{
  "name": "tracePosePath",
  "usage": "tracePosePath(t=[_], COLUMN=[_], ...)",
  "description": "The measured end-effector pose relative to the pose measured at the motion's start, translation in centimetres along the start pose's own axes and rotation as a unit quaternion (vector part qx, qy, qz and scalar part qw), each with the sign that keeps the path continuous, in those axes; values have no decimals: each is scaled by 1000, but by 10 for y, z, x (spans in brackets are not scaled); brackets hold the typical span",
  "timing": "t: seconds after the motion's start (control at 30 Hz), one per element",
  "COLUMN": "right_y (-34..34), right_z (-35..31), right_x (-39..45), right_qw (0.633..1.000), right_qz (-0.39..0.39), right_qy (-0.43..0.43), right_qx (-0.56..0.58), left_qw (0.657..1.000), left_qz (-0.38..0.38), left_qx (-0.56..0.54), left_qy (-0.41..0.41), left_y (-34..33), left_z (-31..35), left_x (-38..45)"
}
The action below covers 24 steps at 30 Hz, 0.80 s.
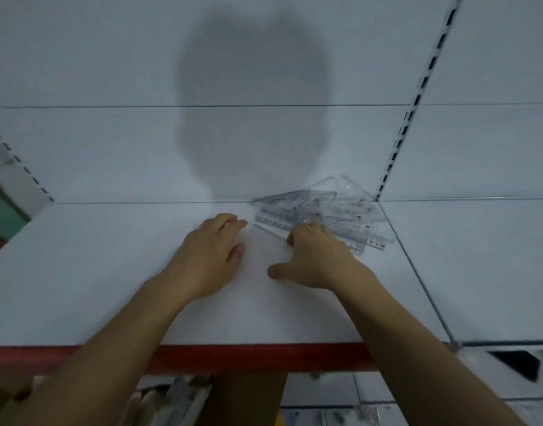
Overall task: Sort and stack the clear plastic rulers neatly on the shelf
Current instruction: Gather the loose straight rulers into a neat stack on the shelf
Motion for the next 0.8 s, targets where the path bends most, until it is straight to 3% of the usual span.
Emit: tracePosePath(t=[0.13, 0.27, 0.53, 0.63, 0.73, 0.8], right_y=[-4, -14, -6, 17, 24, 21], right_z=[1, 6, 10, 19, 27, 28], right_x=[-3, -19, -31, -33, -13, -5], right_qw=[998, 983, 945, 921, 944, 945], right_qz=[47, 171, 318, 389, 321, 318], right_qy=[-20, 13, 38, 15, -7, 5], right_qx=[30, 70, 71, 4, -70, -77], left_qw=[995, 974, 972, 969, 968, 967], left_qz=[24, 10, 23, 30, 35, 39], left_qx=[-43, -62, -98, -125, -133, -137], left_qy=[-87, -219, -214, -212, -212, -210], left_y=[7, -8, -15, -14, -14, -15], left_z=[4, 21, 19, 18, 17, 17], left_x=[24, 22, 19, 20, 21, 21])
Point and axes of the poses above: each hand's wrist, its own x-axis towards the middle knuckle, its own y-axis out of the back of the hand, z = x × y, the point moved 7 cm from there along x, towards the middle knuckle, and after that the axes turned 7 degrees about y, right-handed, at the moved point
